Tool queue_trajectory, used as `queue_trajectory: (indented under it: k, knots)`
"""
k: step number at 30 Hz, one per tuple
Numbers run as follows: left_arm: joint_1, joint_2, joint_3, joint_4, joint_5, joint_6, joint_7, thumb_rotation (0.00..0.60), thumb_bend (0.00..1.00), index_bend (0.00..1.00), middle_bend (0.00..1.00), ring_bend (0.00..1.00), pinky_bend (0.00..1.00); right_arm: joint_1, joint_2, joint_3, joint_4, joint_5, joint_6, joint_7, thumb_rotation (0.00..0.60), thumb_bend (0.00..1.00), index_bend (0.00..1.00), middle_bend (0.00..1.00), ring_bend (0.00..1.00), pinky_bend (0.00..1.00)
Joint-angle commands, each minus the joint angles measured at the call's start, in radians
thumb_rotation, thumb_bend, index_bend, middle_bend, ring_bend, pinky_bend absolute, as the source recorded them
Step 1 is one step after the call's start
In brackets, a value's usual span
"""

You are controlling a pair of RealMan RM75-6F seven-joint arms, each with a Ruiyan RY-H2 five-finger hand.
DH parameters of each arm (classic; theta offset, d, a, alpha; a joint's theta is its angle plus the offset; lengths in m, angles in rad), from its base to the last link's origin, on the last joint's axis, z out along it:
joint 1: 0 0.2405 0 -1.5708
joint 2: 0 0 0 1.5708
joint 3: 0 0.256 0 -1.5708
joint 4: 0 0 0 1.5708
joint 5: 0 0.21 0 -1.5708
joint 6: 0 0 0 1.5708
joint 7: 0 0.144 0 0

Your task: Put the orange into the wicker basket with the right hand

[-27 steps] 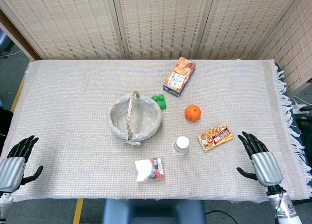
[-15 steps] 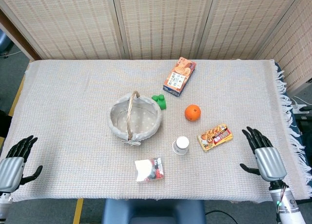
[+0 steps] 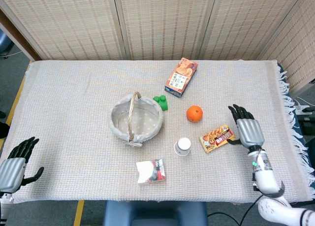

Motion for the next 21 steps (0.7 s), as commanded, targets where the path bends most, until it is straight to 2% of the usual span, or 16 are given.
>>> queue_trajectory:
  k: [1,5,8,16,21]
  knots:
    - [0.0,0.004,0.0,0.001,-0.002,-0.002,-0.007,0.6,0.33,0.0,0.0,0.0,0.1,0.152,-0.137,0.071,0.105,0.195,-0.063,-0.158,0.6,0.0,0.0,0.0,0.0,0.14]
    - [-0.001,0.009,0.0,0.003,-0.005,-0.007,-0.023,0.6,0.33,0.0,0.0,0.0,0.1,0.245,-0.237,0.094,0.201,0.329,-0.071,-0.233,0.6,0.0,0.0,0.0,0.0,0.14]
    - [-0.002,0.011,0.002,0.004,-0.002,-0.01,-0.025,0.6,0.33,0.0,0.0,0.0,0.1,0.298,-0.301,0.101,0.265,0.388,-0.075,-0.264,0.6,0.0,0.0,0.0,0.0,0.14]
    - [-0.007,0.013,0.005,0.005,0.0,-0.02,-0.018,0.6,0.33,0.0,0.0,0.0,0.1,0.393,-0.444,0.109,0.433,0.437,-0.088,-0.28,0.6,0.0,0.0,0.0,0.0,0.15]
    - [-0.009,0.017,0.005,0.003,-0.004,-0.027,-0.026,0.6,0.33,0.0,0.0,0.0,0.1,0.418,-0.507,0.095,0.531,0.411,-0.09,-0.263,0.6,0.02,0.0,0.0,0.0,0.25]
